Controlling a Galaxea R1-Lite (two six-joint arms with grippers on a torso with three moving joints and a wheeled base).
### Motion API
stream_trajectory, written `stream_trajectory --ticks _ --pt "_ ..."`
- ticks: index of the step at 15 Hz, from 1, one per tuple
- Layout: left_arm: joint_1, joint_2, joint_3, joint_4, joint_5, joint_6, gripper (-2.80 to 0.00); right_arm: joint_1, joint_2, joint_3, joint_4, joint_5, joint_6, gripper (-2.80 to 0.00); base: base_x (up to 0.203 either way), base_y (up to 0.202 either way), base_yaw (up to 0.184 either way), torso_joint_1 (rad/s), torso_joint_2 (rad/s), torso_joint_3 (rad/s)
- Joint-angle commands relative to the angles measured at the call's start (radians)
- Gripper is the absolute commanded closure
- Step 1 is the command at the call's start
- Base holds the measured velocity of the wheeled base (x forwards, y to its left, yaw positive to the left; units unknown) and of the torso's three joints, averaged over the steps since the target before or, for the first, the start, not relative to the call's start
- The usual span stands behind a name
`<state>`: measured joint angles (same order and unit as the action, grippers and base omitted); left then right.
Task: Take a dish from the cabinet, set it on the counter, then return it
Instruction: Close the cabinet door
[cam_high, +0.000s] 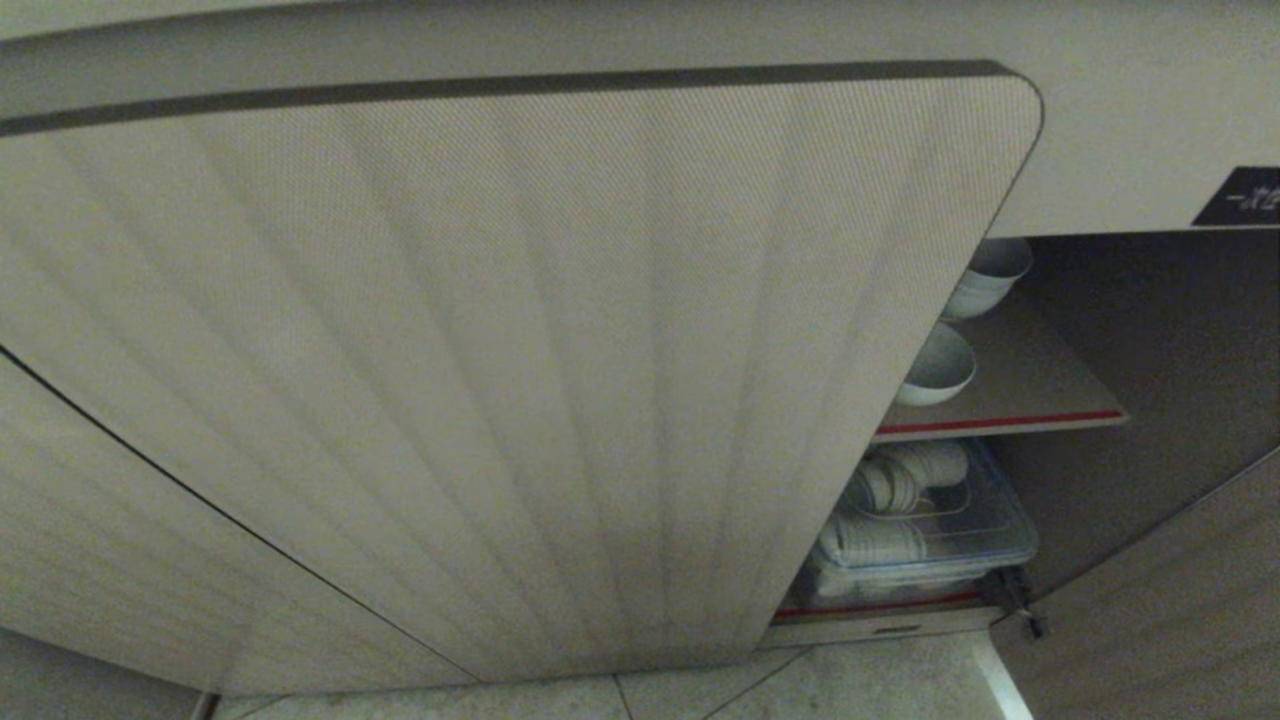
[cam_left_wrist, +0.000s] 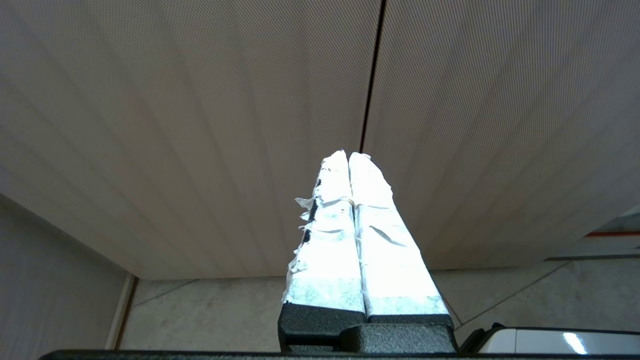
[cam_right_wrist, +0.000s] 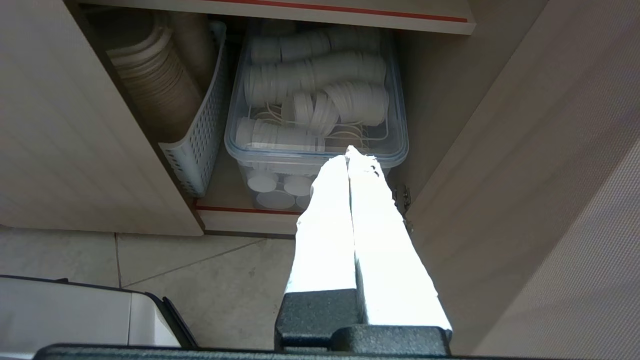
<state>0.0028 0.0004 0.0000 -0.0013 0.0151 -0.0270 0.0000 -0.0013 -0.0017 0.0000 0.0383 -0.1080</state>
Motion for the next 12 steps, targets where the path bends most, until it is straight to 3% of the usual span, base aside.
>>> stream_trajectory --ticks 1,12 --pt "0.0 0.0 0.0 0.0 0.0 -0.001 0.0 0.0 0.001 0.0 0.0 0.001 -0.001 0.0 0.0 0.0 0.0 0.0 0.0 0.0" --pt "0.0 0.0 0.0 0.0 0.0 -0.001 0.0 0.0 0.001 0.0 0.0 0.0 -0.001 0.0 0.0 0.0 0.0 0.0 0.0 0.0"
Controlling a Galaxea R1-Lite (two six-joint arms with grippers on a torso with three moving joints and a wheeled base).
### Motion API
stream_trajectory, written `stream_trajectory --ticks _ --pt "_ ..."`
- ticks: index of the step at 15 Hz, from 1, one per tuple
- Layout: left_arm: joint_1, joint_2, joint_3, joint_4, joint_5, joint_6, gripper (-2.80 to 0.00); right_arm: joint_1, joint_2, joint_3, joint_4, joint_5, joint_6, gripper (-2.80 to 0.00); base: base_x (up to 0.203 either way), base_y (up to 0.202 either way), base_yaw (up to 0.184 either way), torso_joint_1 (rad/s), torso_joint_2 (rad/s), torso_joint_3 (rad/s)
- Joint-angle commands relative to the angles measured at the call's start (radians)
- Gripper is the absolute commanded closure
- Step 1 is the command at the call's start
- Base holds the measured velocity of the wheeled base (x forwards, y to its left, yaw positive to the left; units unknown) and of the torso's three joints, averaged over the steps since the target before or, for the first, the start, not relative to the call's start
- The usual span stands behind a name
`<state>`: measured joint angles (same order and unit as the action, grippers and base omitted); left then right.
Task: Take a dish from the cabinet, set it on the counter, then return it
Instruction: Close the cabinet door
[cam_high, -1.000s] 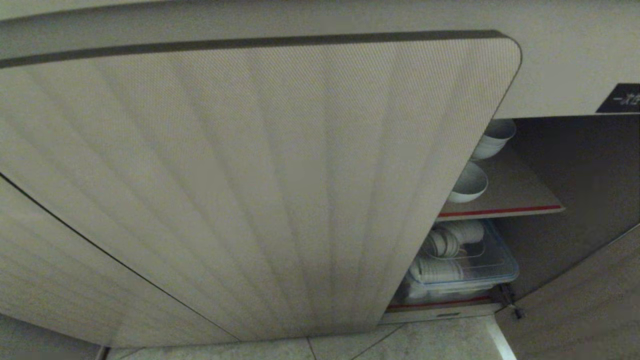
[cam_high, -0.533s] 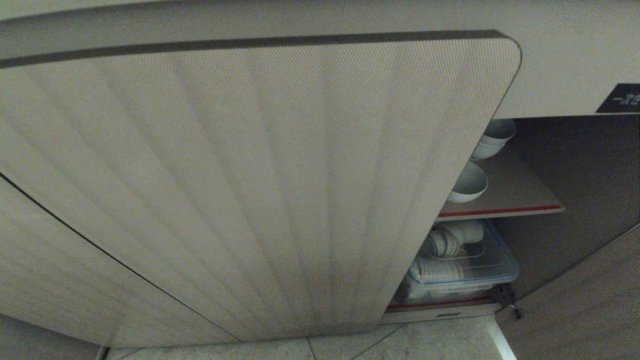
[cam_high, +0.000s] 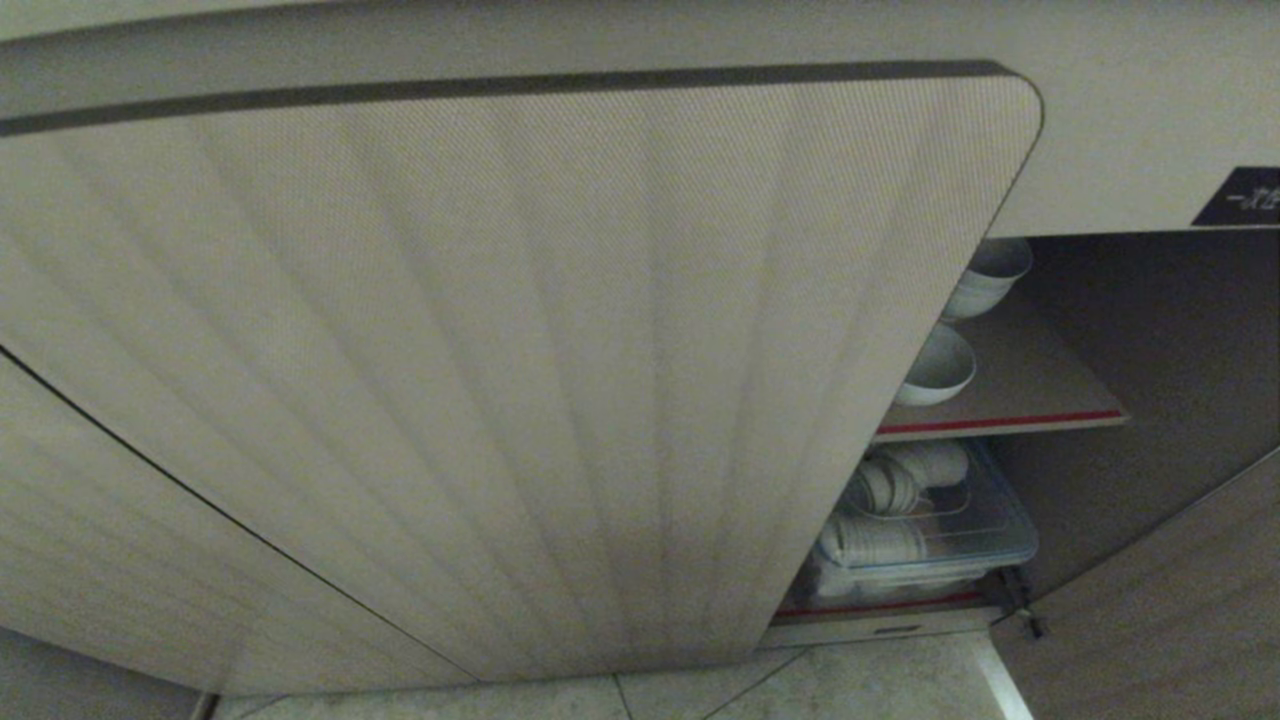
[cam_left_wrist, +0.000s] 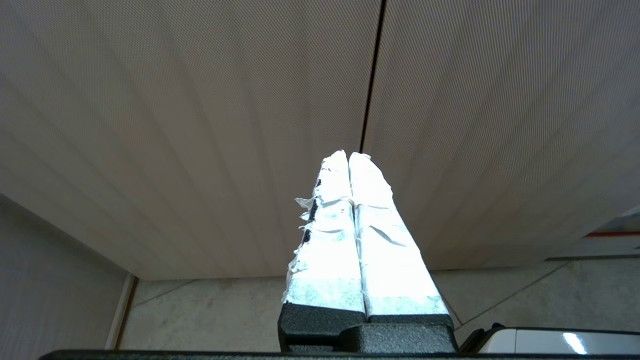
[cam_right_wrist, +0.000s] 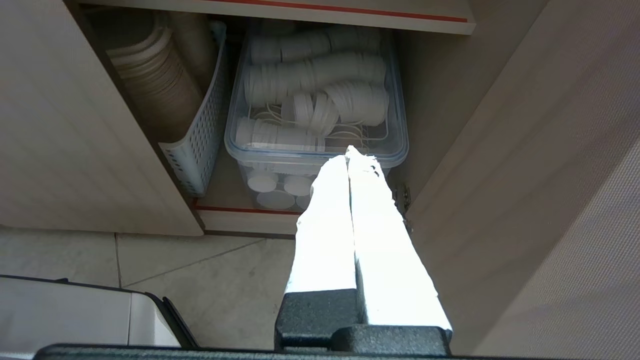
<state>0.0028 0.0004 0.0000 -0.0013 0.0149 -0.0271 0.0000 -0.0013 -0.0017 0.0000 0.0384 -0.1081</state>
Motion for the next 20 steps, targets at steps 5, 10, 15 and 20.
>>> stream_trajectory --ticks 5,10,15,20 --pt "0.0 0.0 0.0 0.0 0.0 0.0 0.0 0.0 0.001 0.0 0.0 0.0 -0.001 0.0 -0.104 0.0 -0.001 0.0 0.0 0.001" --pt "0.0 0.0 0.0 0.0 0.0 0.0 0.0 0.0 0.001 0.0 0.0 0.0 -0.001 0.0 -0.192 0.0 0.0 0.0 0.0 0.003" --pt "0.0 0.0 0.0 0.0 0.0 0.0 0.0 0.0 0.001 0.0 0.0 0.0 -0.001 0.0 -0.195 0.0 0.001 0.003 0.0 0.003" --pt "0.0 0.0 0.0 0.0 0.0 0.0 0.0 0.0 0.001 0.0 0.0 0.0 -0.001 0.0 -0.192 0.0 -0.001 0.001 0.0 0.003"
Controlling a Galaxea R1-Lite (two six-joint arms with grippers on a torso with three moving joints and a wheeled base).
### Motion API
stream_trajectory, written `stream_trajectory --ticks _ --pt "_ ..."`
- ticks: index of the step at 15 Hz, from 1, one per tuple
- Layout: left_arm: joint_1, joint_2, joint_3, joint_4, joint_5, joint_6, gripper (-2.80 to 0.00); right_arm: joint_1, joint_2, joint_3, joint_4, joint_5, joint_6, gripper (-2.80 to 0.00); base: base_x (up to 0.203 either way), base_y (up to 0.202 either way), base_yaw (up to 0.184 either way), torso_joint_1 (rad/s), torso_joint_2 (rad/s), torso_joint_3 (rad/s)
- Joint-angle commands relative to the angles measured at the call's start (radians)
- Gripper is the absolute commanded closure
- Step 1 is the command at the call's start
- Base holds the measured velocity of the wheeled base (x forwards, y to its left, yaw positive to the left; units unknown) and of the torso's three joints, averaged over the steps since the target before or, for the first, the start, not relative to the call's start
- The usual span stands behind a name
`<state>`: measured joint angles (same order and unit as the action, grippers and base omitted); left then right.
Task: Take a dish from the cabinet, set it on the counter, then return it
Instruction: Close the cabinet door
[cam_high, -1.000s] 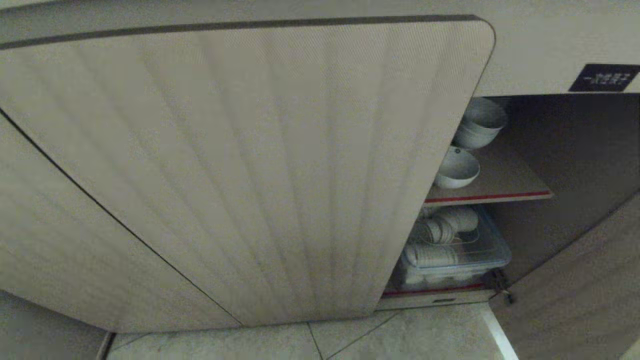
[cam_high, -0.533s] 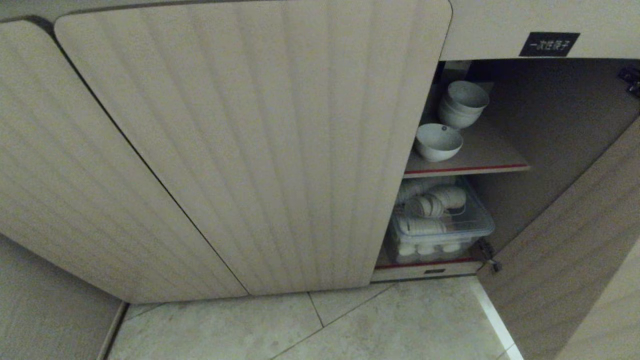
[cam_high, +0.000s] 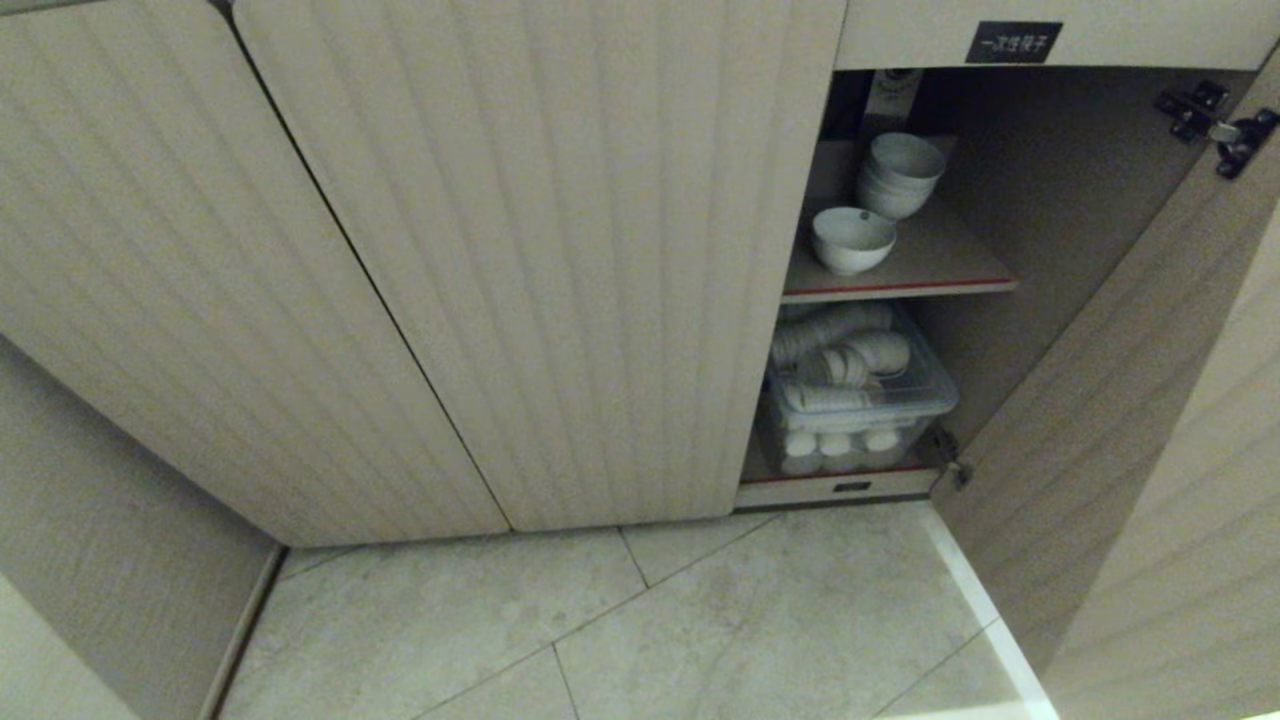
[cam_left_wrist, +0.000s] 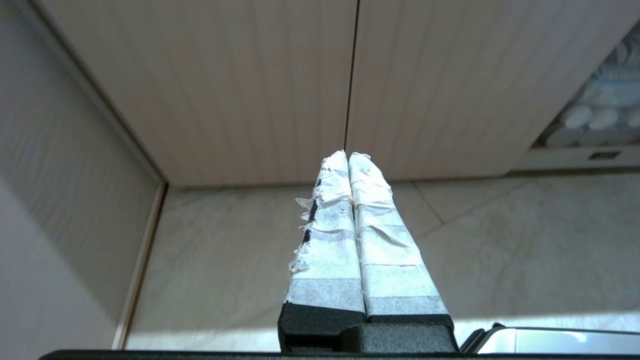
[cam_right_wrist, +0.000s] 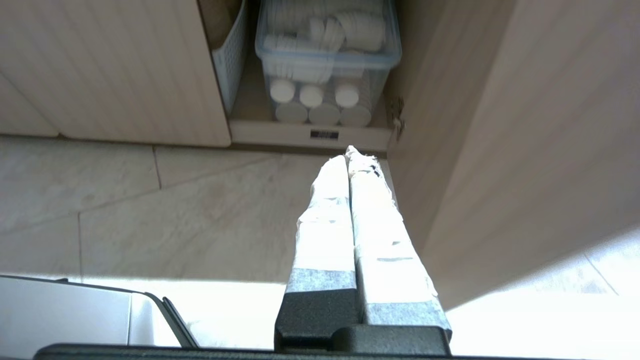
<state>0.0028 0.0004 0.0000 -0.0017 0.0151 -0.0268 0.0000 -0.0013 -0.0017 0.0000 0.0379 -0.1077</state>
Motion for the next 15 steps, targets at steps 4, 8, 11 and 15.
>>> stream_trajectory --ticks 4,8,11,15 --pt "0.0 0.0 0.0 0.0 -0.001 -0.001 0.0 0.0 0.001 0.0 0.0 0.0 -0.001 0.0 -0.189 0.0 0.003 0.003 0.0 0.002" --pt "0.0 0.0 0.0 0.0 0.0 -0.001 0.0 0.0 0.001 0.0 0.0 0.0 -0.001 0.0 -0.19 0.0 0.001 0.0 0.0 0.004" --pt "0.0 0.0 0.0 0.0 0.0 -0.001 0.0 0.0 0.001 0.0 0.0 0.001 -0.001 0.0 -0.048 0.0 0.001 0.001 0.0 0.002" --pt "0.0 0.0 0.0 0.0 -0.001 -0.001 0.0 0.0 0.001 0.0 0.0 0.0 -0.001 0.0 0.0 0.0 0.0 0.0 0.0 0.0"
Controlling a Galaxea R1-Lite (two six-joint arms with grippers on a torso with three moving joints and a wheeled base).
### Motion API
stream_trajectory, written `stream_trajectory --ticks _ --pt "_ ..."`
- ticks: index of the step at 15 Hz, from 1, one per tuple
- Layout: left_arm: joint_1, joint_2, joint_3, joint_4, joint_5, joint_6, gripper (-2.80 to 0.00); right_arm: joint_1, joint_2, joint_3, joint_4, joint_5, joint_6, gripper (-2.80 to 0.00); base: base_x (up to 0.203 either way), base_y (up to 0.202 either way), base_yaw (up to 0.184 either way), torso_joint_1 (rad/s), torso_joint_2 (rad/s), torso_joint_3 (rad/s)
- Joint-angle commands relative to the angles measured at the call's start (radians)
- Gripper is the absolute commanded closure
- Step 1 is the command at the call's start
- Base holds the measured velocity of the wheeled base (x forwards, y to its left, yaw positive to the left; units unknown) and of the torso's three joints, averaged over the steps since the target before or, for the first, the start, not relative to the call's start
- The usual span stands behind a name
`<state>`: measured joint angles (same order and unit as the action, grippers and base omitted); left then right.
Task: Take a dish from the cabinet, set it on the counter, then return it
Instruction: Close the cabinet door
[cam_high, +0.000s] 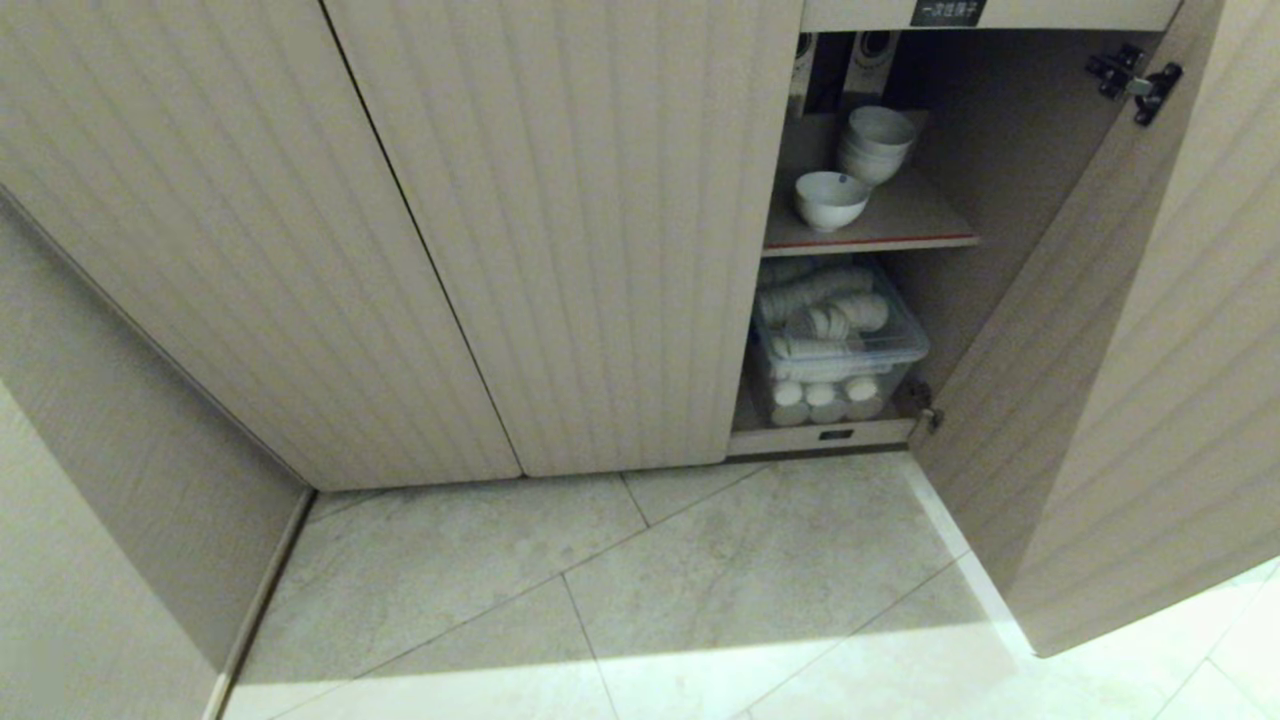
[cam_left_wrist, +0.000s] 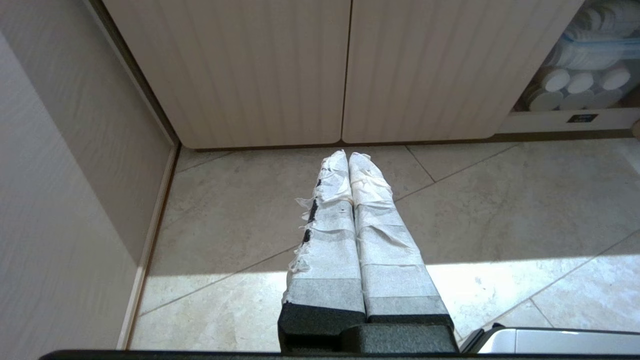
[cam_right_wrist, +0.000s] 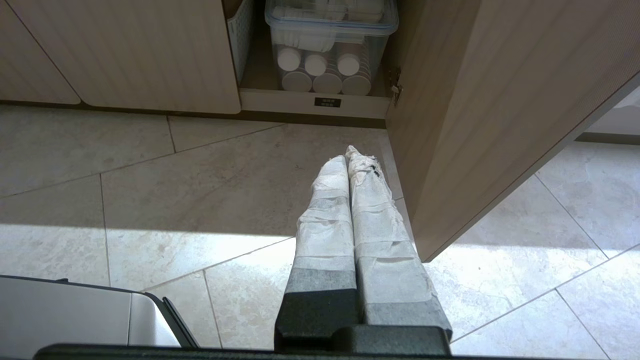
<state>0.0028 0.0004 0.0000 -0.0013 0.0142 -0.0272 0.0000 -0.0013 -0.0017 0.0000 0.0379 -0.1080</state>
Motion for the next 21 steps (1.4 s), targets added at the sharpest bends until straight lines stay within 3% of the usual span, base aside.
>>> stream_trajectory --ticks 1,21 --pt "0.0 0.0 0.0 0.0 0.0 0.0 0.0 0.0 0.001 0.0 0.0 0.0 -0.001 0.0 0.0 0.0 0.0 0.0 0.0 0.0" --pt "0.0 0.0 0.0 0.0 0.0 0.0 0.0 0.0 0.001 0.0 0.0 0.004 -0.002 0.0 0.0 0.0 0.0 0.0 0.0 0.0"
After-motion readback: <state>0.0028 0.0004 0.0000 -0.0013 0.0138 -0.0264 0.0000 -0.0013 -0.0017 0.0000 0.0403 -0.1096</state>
